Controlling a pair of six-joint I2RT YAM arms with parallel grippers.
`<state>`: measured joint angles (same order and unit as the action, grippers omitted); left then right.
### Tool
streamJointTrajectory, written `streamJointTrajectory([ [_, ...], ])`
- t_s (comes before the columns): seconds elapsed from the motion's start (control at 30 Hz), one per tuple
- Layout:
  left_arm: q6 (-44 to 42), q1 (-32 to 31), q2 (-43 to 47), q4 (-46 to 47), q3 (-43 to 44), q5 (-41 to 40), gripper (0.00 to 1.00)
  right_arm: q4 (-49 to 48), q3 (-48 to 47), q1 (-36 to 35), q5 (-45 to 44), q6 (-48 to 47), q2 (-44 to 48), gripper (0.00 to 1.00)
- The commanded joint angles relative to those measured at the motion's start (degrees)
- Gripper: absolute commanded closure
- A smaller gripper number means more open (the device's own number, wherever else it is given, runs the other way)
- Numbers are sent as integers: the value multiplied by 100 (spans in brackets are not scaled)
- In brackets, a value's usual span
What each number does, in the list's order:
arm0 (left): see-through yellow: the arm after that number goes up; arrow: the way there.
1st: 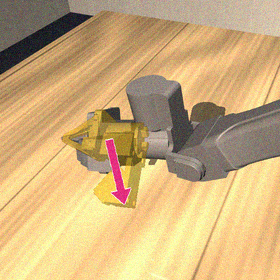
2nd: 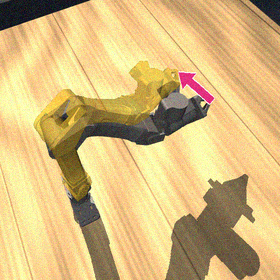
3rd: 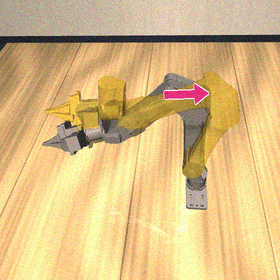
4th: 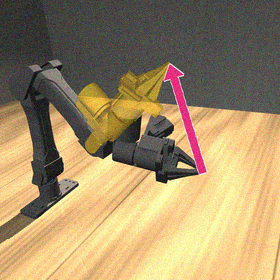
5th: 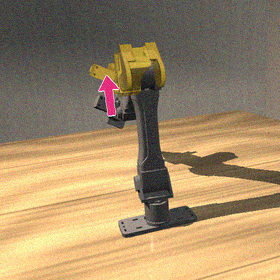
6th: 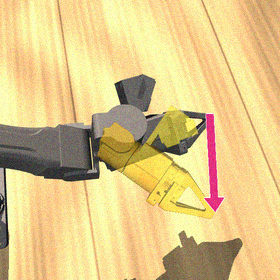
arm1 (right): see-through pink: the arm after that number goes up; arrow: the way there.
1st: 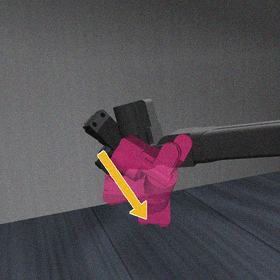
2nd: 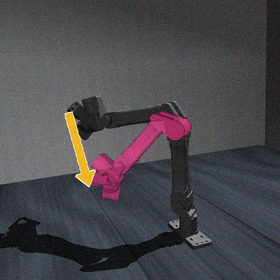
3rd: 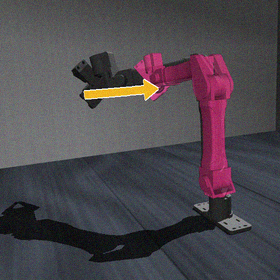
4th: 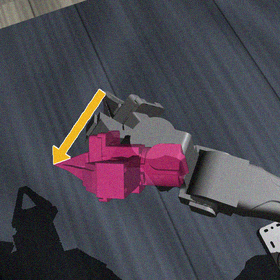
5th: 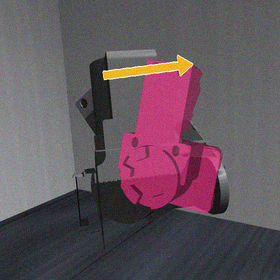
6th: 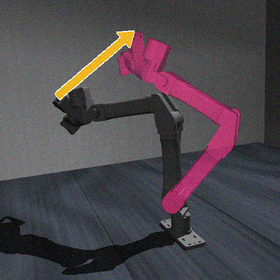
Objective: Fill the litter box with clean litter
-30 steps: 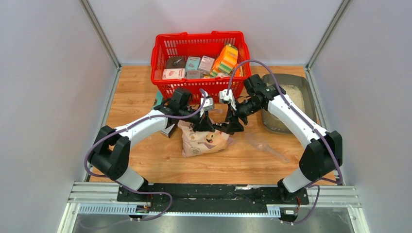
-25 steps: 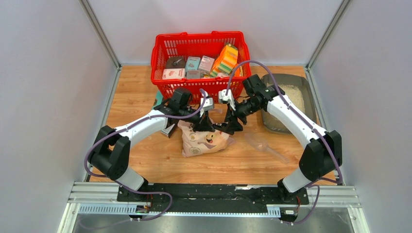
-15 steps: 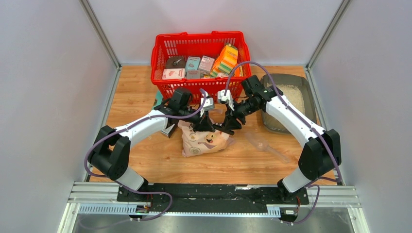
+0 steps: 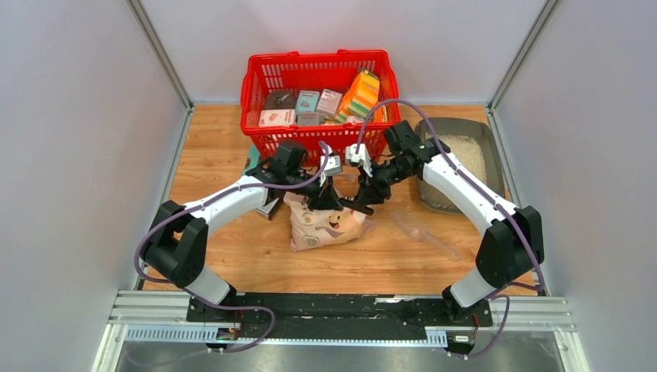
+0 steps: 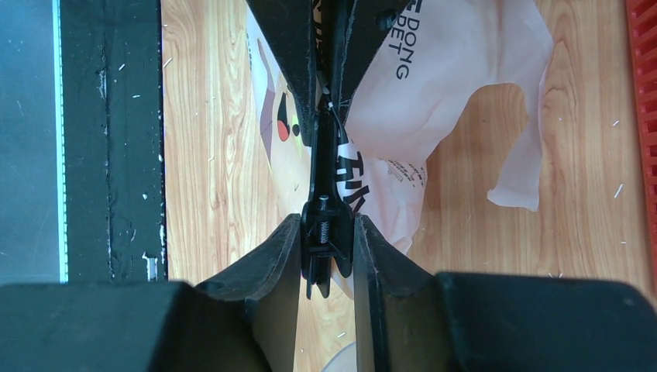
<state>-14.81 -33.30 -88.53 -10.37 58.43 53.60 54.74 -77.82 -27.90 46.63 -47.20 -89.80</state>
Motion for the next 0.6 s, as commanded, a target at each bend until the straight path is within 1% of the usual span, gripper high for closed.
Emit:
streamJointTrajectory([
  [0.0,-4,-54,64,396,107,115,83,115,-66,-49,-172,-70,146,85],
  [0.07,-109,-45,73,221,133,141,79,299,-242,-14,-216,-140,191,88],
  [0.1,-154,-54,82,168,151,159,74,535,-312,91,-216,-175,208,89],
  [0.17,-338,-54,108,-69,186,238,71,844,-592,232,-146,-367,252,92],
  [0.23,-487,-54,126,-210,221,273,67,1397,-804,478,-50,-596,261,94],
  [0.33,-567,-54,117,-281,230,335,65,1960,-1077,724,-40,-1027,279,99],
  [0.4,-558,-54,64,-255,256,379,64,2232,-1156,821,-49,-1334,296,100],
  [0.57,-304,-124,-164,157,370,327,64,2313,-1156,821,-181,-1608,305,100],
])
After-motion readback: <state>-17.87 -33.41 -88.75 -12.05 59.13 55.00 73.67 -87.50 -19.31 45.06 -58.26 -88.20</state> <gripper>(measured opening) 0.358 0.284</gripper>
